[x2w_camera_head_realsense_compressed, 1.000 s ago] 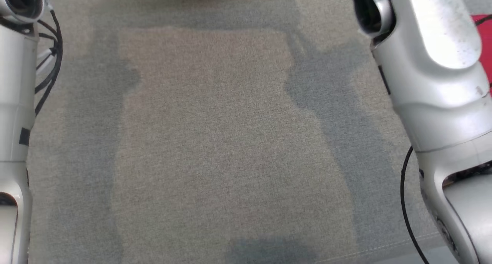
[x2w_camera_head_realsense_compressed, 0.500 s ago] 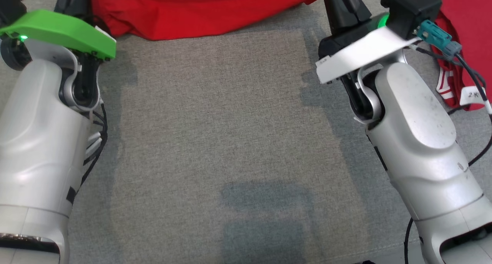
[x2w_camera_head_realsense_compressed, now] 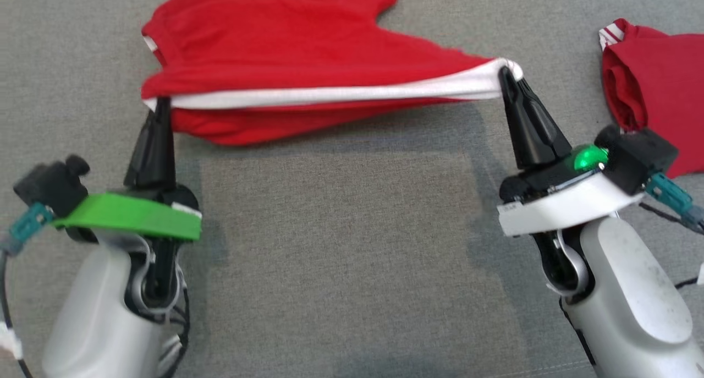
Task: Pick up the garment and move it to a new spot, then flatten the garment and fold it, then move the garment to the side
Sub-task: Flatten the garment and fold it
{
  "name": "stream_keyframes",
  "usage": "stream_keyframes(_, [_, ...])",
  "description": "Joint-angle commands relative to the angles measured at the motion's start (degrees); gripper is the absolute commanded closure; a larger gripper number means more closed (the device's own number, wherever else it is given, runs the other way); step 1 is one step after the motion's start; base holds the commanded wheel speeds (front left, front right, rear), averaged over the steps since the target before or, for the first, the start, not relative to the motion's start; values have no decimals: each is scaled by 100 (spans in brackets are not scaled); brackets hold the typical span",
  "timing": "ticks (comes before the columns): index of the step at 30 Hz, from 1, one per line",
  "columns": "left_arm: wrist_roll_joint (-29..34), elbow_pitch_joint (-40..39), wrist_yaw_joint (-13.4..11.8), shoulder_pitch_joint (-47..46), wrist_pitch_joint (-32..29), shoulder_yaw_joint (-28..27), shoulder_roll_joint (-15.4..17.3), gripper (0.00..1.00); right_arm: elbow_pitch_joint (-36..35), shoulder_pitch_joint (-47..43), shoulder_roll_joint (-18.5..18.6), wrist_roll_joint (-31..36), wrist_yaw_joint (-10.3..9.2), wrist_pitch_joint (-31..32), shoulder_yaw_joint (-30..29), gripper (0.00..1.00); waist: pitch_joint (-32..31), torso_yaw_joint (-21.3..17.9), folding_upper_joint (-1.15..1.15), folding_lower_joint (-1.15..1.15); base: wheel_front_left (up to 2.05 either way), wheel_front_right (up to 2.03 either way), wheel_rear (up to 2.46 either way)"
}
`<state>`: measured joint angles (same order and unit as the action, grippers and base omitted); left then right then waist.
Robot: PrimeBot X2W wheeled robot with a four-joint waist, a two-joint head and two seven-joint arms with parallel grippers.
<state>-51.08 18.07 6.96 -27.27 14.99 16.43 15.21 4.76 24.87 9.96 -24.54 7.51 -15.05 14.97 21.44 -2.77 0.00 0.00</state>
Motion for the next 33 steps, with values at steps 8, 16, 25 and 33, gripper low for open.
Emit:
stream_keyframes(8, [727, -1212, -106, 1761, 26, -464, -629, 100, -786, -1425, 28, -28, -6, -16, -469, 100, -898, 192, 0, 0, 0, 0, 0])
stream_keyframes(16, [919, -2072, -197, 2954, 22, -516, -837, 100, -1454, -2442, 78, 8, -6, -16, -505, 100, -1380, 155, 0, 0, 0, 0, 0])
stream_keyframes(25, [1078, -2965, -374, 3985, 16, -479, -790, 100, -2323, -3341, 201, 121, -6, 222, -607, 100, -1553, 149, 0, 0, 0, 0, 0])
stream_keyframes(33, [921, -2978, -505, 4235, -234, -263, -884, 100, -2205, -3427, 172, -41, -5, 492, -657, 100, -1603, 309, 0, 0, 0, 0, 0])
